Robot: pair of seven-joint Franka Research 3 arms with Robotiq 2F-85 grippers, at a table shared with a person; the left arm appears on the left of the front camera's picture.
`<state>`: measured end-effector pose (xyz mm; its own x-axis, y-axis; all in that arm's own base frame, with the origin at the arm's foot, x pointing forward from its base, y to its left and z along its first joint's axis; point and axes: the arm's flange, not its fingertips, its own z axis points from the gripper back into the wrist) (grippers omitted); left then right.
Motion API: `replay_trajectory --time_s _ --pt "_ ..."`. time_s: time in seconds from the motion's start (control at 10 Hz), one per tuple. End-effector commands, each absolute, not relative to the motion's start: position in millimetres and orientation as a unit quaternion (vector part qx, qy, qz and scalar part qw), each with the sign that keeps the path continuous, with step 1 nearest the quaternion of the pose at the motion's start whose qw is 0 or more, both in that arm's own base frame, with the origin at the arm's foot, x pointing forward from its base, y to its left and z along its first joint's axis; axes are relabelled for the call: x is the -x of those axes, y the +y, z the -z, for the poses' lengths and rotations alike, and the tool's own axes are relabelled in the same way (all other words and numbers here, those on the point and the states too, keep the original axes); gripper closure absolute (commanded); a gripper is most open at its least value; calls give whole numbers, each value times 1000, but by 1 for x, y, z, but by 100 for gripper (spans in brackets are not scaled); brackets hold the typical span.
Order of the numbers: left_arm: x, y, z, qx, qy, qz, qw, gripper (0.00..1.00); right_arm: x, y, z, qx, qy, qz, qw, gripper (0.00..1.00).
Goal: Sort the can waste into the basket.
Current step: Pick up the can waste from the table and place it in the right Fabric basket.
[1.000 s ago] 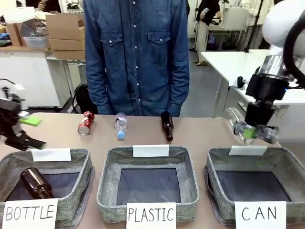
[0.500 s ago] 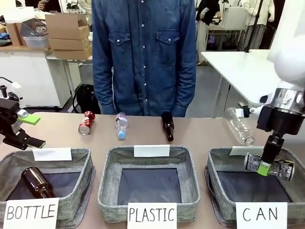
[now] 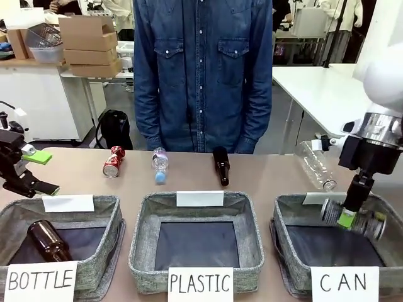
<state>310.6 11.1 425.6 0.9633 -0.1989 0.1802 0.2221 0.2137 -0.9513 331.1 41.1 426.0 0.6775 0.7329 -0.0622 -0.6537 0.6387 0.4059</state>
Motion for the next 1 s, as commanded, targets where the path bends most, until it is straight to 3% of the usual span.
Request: replay_trajectory --time_s 0.0,0.5,0.7,0.8,0.9 --pt "-307 10 -428 613 -1 132 779 0 -341 37 -428 -180 99 -403 892 0" --pt "-307 10 -428 613 -1 132 779 0 -344 35 -427 -186 99 -401 892 0" --pt "-307 10 -428 613 -1 132 779 0 -344 34 -429 -223 85 -386 891 0" --pt "-307 10 -428 613 -1 132 779 0 -346 36 -440 -330 54 -336 880 0" --pt "-307 10 -428 613 -1 132 779 0 -349 43 -456 -487 -46 -192 850 0"
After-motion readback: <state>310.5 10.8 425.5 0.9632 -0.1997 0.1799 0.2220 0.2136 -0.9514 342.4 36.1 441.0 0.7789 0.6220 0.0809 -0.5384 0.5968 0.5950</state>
